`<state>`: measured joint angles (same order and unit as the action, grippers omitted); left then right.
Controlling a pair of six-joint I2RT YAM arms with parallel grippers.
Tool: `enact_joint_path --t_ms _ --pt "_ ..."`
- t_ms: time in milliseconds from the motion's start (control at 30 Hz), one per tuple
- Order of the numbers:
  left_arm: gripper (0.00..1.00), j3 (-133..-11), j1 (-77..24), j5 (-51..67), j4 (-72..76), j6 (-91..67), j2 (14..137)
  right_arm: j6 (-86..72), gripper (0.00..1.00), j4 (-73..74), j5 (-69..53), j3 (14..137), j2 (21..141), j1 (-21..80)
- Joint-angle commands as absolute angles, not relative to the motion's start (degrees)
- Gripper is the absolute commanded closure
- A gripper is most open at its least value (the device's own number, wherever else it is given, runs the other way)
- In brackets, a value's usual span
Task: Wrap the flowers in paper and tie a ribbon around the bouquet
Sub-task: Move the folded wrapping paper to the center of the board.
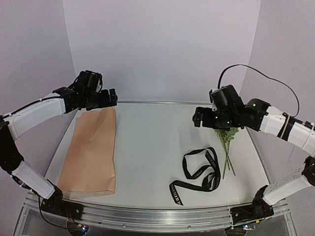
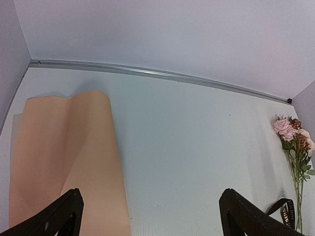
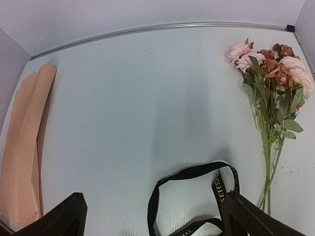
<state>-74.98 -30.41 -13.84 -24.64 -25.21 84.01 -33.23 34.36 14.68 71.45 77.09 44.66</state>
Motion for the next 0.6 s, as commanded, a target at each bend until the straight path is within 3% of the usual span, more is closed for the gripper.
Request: enact_joint_path --t_ms 0,267,567 --pt "0.0 -75.8 -30.2 -17.6 -28.1 -27.1 82.9 -34.1 0.02 34.5 14.4 74.2 78.2 44.6" --pt "0.0 -69.4 -29.4 -21.8 -30.5 -34.9 83.0 -37.2 0.02 34.6 9.6 77.1 85.9 46.9" --pt "0.0 -54.9 -22.5 -15.6 -28.0 -42.3 78.0 -42.9 0.02 32.4 -3.0 94.2 109.1 55.0"
